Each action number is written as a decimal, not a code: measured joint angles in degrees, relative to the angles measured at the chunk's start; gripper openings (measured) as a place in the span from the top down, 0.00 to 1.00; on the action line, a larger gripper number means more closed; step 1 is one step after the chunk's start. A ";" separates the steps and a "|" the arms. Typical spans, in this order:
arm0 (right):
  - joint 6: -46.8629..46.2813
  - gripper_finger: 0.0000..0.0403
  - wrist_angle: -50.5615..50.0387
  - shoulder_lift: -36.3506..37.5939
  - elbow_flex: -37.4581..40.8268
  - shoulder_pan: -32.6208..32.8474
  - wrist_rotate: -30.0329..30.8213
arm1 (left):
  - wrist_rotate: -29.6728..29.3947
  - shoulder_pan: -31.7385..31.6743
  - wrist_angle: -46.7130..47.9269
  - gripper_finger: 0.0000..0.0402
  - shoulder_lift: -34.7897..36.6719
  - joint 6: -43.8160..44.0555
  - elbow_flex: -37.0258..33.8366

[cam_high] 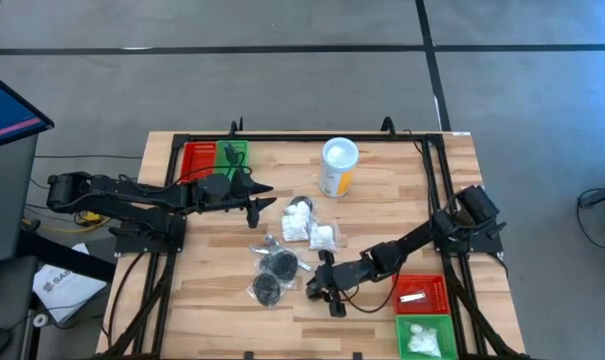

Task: Pick & Place Travel size toiletries
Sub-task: Put the black deodorant bottle into the top green bin

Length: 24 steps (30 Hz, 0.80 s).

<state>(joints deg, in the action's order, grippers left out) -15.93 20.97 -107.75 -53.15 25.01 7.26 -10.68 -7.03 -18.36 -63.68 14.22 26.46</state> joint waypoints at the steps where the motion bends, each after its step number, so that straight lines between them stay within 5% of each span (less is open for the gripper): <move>1: 0.16 0.66 0.35 0.23 -0.02 -0.29 -0.04 | 0.03 0.00 -0.03 0.56 0.00 0.01 0.00; 24: 9.29 0.65 -9.13 21.56 -0.13 -8.07 0.12 | 3.91 0.00 -3.22 0.56 -0.02 0.00 -0.02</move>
<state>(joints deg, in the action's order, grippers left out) -6.64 11.83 -86.18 -53.27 16.94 7.38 -6.76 -7.03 -21.59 -63.70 14.22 26.44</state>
